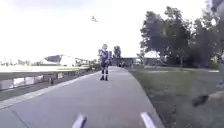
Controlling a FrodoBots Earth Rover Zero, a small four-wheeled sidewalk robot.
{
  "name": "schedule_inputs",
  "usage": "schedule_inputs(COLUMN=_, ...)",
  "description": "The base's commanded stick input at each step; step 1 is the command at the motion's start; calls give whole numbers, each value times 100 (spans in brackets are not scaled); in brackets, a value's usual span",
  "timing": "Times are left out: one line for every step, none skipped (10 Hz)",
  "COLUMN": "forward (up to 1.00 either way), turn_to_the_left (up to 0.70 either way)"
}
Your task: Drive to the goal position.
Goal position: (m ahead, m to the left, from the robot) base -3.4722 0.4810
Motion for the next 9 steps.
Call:
schedule_inputs(forward=83, turn_to_the_left=7)
schedule_inputs(forward=84, turn_to_the_left=8)
schedule_inputs(forward=84, turn_to_the_left=7)
schedule_inputs(forward=84, turn_to_the_left=0)
schedule_inputs(forward=84, turn_to_the_left=0)
schedule_inputs(forward=84, turn_to_the_left=0)
schedule_inputs(forward=84, turn_to_the_left=0)
schedule_inputs(forward=84, turn_to_the_left=0)
schedule_inputs(forward=84, turn_to_the_left=0)
